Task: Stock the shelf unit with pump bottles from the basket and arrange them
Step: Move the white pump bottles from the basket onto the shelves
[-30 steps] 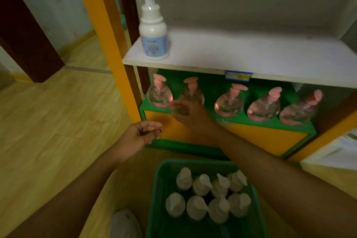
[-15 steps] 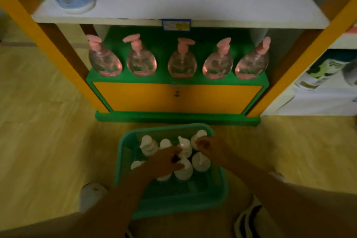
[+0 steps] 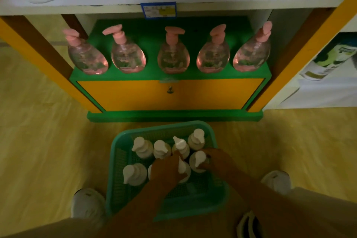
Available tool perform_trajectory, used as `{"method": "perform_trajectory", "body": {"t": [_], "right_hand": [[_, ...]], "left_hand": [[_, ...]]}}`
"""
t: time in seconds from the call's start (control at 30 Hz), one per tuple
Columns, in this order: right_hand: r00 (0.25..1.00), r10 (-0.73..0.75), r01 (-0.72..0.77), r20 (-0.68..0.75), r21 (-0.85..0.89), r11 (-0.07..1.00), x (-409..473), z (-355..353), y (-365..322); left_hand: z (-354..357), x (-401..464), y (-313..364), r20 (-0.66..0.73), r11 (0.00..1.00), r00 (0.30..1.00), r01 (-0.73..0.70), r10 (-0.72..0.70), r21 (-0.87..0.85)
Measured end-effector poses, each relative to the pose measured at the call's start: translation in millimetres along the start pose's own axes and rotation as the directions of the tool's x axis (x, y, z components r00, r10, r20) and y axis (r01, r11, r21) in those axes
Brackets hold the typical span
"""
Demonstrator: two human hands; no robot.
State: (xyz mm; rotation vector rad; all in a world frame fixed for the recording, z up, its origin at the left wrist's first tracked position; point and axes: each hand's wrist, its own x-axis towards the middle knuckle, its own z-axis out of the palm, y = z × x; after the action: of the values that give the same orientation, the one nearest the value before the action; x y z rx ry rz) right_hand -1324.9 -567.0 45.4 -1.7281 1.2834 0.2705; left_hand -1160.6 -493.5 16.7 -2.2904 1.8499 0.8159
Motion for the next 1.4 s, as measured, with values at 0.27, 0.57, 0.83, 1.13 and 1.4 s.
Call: {"method": "perform_trajectory", "body": {"t": [0.27,0.57,0.83,1.13,1.4], "right_hand": [[0.986,-0.126,0.137,-0.106,0.107,0.985,-43.0,-41.6,-11.7],[0.829,-0.397,0.473,-0.394,0.113,0.874,-155.4,-167.1,-99.6],[0.559,-0.385,0.718,-0.734,0.196,0.668,-198.4,-222.3,-168.1],[0.377,-0.380,0.781,-0.845,0.070,0.620,-204.5,-250.8,-192.6],[0.377,-0.295,0.749,-0.878,0.101,0.655,-199.3,-319.0,-192.6]], "left_hand": [[-77.0,-19.2,-1.9,0.004,0.961,0.987,-0.154,0.160,-0.231],[-262.7,-79.7,36.2,-0.299,0.533,0.944,-0.325,0.138,-0.781],[-349.3,-118.2,80.8,-0.544,0.263,0.836,-0.542,0.074,-0.798],[-374.2,-123.7,95.8,-0.615,0.358,0.785,-0.596,0.075,-0.718],[-386.1,-111.0,110.3,-0.569,0.355,0.821,-0.548,0.055,-0.757]]}}
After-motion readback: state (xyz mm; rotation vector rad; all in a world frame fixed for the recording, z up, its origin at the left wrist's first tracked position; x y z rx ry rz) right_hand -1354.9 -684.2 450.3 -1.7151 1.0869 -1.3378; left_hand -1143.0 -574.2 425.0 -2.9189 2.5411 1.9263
